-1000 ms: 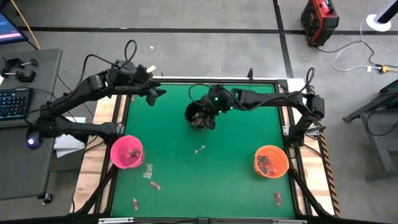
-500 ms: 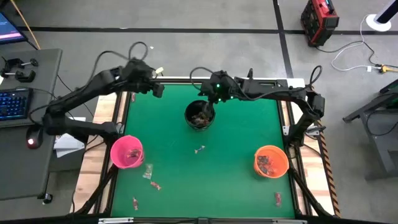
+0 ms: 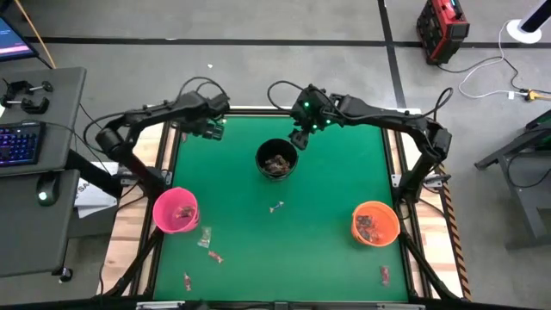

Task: Sort candy by brand, put in halloween buckets
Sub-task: Put the red candy into the pink bucket

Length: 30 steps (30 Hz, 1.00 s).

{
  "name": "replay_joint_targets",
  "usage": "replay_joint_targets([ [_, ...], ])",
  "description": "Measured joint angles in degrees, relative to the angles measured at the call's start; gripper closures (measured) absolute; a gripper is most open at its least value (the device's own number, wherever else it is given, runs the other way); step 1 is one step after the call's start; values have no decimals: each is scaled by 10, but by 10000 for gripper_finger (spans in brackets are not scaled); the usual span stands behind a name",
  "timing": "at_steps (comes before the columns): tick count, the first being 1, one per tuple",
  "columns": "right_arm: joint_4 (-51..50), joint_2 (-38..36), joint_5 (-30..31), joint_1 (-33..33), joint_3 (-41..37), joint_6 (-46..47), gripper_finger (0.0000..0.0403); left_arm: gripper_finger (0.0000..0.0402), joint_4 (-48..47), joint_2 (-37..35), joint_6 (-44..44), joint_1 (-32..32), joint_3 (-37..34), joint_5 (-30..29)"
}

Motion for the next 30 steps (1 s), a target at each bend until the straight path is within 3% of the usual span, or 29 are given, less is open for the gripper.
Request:
replay_joint_targets([
  [7,-13,0,-14,-1,0,-2,153,200,79,-1,-95,-5,-86,-14],
  [12,-8,0,-14,-1,0,-5,153,200,109,-2,-195,14,-108,-134],
  [14,-7,0,-14,-1,0,-5,153,200,143,-2,-228,24,-121,-157],
  [23,-7,0,-14,-1,0,-5,153,200,258,-2,-266,77,-187,-130],
  [30,-3,0,-13,-1,0,-5,153,206,276,-2,-275,79,-195,-156],
])
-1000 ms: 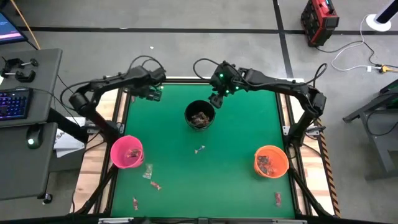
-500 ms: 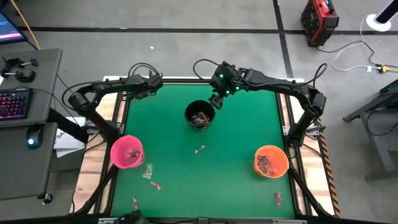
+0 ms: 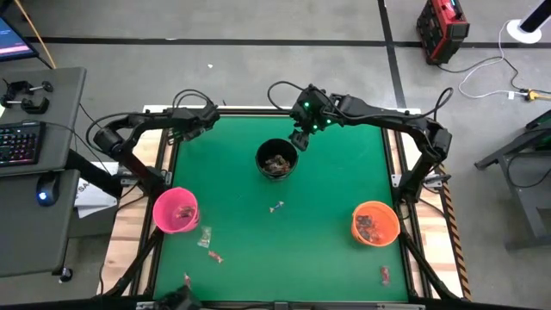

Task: Sort candy by brand, put in halloween buckets
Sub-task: Put the red candy into the pink bucket

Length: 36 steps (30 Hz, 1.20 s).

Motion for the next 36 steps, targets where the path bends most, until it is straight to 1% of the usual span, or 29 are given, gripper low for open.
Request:
replay_joint_targets([
  [2,6,0,0,0,0,0,153,210,3,0,18,-4,-1,3],
  [4,8,0,0,0,0,1,153,215,5,6,27,-9,-6,-12],
  [8,7,0,0,0,0,19,153,228,4,25,-33,-21,-16,-61],
  [12,7,0,1,0,0,46,153,239,23,46,-40,-36,-16,-78],
  [17,7,0,0,0,0,61,153,255,73,85,-17,-69,-16,-76],
  [20,-2,0,0,0,0,77,153,270,65,115,-58,-88,-14,-92],
  [22,-12,0,0,0,0,86,153,280,49,119,-110,-97,-14,-87],
  [23,-17,0,0,1,0,93,153,285,46,116,-120,-100,-14,-78],
  [24,-22,0,0,1,0,96,153,291,46,109,-117,-104,-14,-69],
  [27,-30,0,1,3,0,96,153,316,49,81,-57,-121,-16,-43],
  [29,-31,0,3,4,0,95,153,334,32,59,-42,-127,-16,-39],
  [30,-29,0,4,4,0,95,153,343,16,51,-50,-128,-16,-50],
  [32,-27,0,4,4,0,95,153,364,-16,39,-95,-124,-26,-72],
  [34,-27,0,4,4,0,96,153,389,-32,31,-162,-125,-49,-79],
  [36,-27,0,4,4,0,100,153,396,-23,27,-242,-135,-78,-80],
])
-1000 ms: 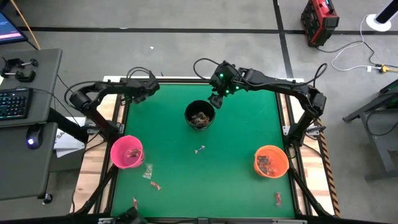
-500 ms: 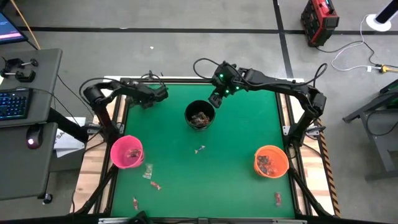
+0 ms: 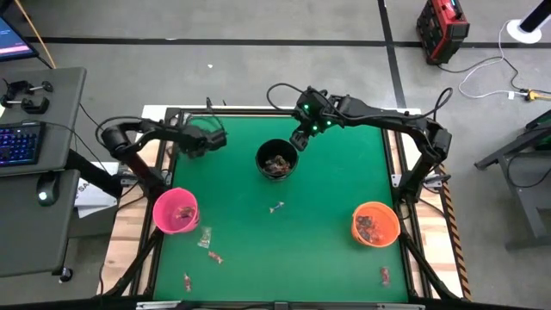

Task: Sort candy by brand, put in halloween buckets
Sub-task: Put the red candy into the pink bucket

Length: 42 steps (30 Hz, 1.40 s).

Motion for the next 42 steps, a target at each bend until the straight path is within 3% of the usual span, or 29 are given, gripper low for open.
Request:
replay_joint_targets([
  [3,0,0,0,0,0,9,153,400,15,0,-108,-10,-40,-17],
  [5,3,0,0,0,0,8,153,401,57,1,-122,-16,-57,-52],
  [12,29,0,1,0,0,5,153,401,140,0,38,-17,-33,-159],
  [15,34,0,1,0,0,6,153,401,173,0,117,10,-37,-177],
  [20,33,0,1,0,0,9,153,401,193,0,154,63,-58,-168],
  [25,33,0,3,0,0,9,153,401,224,1,148,60,-78,-174],
  [30,33,0,15,0,0,37,153,401,326,15,245,48,-115,-156],
  [34,33,0,16,0,0,60,153,401,358,23,260,40,-126,-147],
  [42,33,0,16,9,0,74,153,401,460,17,361,7,-124,-49],
])
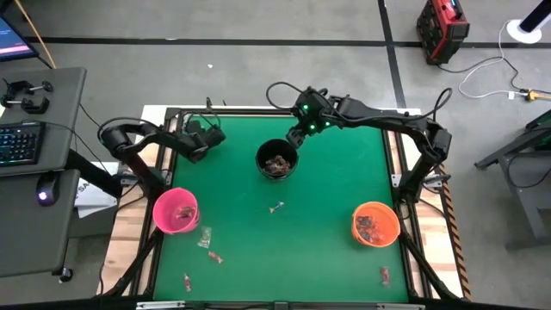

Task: Sort candy by brand, put in halloween buckets
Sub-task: Put the red candy into the pink bucket

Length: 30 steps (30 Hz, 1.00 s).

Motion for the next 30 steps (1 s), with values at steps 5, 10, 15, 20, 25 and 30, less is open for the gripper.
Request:
replay_joint_targets([
  [5,0,0,0,8,0,6,153,401,-7,-1,-13,-67,-1,9],
  [10,1,0,0,11,0,-3,153,401,-10,-1,-30,-151,3,25],
  [15,2,0,0,9,0,-9,153,401,-11,-1,-10,-245,20,74],
  [20,3,0,0,9,0,-9,153,401,-39,-19,16,-338,31,125],
  [25,8,0,0,9,0,-26,153,401,-103,-94,78,-399,29,247],
  [30,16,0,8,9,0,-41,153,401,-180,-207,144,-407,22,371],
])
